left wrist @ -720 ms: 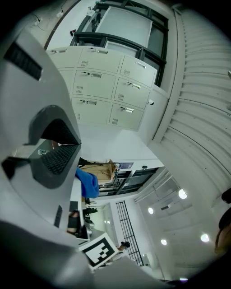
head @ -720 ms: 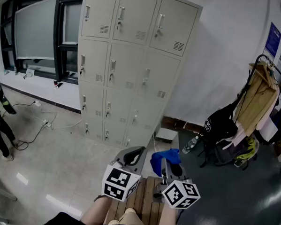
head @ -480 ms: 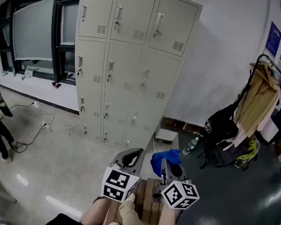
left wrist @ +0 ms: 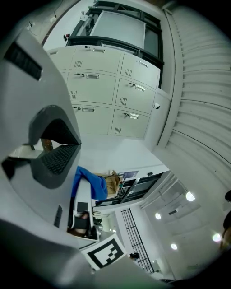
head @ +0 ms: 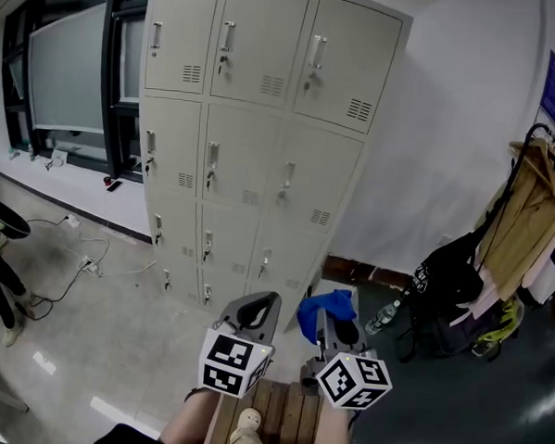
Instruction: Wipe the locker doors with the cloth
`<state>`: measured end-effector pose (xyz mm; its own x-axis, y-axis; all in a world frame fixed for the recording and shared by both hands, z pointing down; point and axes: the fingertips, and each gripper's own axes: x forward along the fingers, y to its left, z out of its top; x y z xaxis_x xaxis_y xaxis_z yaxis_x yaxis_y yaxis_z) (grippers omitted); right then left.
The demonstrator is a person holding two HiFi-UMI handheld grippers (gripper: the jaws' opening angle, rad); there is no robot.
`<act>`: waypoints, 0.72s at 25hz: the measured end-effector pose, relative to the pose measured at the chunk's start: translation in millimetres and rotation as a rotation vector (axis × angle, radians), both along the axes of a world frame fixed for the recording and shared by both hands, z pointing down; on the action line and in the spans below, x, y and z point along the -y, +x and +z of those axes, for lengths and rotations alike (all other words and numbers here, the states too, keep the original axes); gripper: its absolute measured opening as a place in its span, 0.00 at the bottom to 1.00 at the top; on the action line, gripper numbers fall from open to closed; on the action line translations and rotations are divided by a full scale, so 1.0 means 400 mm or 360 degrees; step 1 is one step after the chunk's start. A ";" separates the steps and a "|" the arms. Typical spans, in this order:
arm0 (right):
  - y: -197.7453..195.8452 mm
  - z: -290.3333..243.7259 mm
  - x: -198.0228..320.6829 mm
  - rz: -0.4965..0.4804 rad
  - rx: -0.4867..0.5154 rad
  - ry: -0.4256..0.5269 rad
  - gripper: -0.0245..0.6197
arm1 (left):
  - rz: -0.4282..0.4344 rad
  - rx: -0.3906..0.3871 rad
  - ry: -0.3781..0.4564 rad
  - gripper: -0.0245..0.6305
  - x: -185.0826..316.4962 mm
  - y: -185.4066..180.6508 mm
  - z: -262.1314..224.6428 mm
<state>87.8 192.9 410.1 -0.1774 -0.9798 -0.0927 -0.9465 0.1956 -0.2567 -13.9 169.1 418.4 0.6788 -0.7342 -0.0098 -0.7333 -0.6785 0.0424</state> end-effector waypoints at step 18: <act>0.136 -0.026 0.380 -0.0085 -0.0081 0.0066 0.15 | -0.0055 -0.0029 0.0031 0.05 0.377 0.157 -0.023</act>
<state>142.4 40.9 399.8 -0.2346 -0.9644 -0.1224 -0.9461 0.2554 -0.1990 48.7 18.2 409.4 0.6526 -0.7568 -0.0363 -0.7556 -0.6536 0.0433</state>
